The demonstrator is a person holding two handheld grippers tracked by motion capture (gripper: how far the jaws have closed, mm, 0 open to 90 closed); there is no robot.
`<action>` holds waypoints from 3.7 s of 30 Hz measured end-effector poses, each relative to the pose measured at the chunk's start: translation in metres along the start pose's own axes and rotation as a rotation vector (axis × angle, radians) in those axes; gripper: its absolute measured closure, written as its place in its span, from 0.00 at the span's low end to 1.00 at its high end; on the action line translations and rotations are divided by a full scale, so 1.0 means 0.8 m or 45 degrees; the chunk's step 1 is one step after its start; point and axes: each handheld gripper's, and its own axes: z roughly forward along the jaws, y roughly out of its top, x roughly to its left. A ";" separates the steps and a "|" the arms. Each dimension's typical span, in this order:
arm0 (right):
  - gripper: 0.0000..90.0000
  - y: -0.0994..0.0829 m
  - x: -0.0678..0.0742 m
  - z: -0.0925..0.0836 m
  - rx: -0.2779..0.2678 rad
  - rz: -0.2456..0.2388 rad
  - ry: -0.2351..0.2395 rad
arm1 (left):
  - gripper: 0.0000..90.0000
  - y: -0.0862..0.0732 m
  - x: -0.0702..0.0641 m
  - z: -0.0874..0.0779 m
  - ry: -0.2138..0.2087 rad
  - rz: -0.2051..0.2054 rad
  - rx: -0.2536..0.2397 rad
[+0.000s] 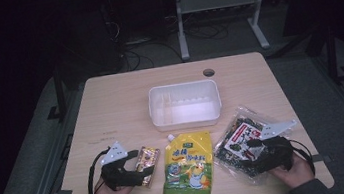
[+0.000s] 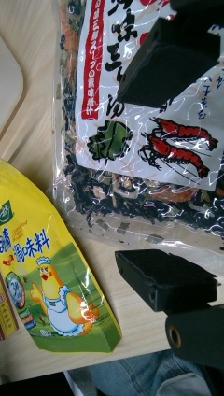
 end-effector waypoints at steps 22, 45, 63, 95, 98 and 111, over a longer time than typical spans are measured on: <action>0.19 0.001 -0.008 -0.023 -0.051 0.068 -0.068 | 0.19 0.038 -0.038 0.034 -0.107 0.119 0.045; 0.16 0.019 -0.031 -0.051 -0.054 0.160 -0.126 | 0.20 0.095 -0.095 0.098 -0.238 0.271 0.157; 0.19 0.030 -0.086 -0.070 0.005 0.291 -0.241 | 0.24 0.130 -0.127 0.164 -0.303 0.328 0.240; 0.37 -0.010 -0.156 -0.092 0.189 0.510 -0.379 | 0.39 0.141 -0.142 0.238 -0.318 0.364 0.395; 0.40 -0.015 -0.159 -0.091 0.198 0.525 -0.380 | 0.40 0.141 -0.143 0.240 -0.312 0.376 0.407; 0.54 -0.035 -0.170 -0.089 0.203 0.571 -0.354 | 0.43 0.137 -0.144 0.248 -0.310 0.367 0.434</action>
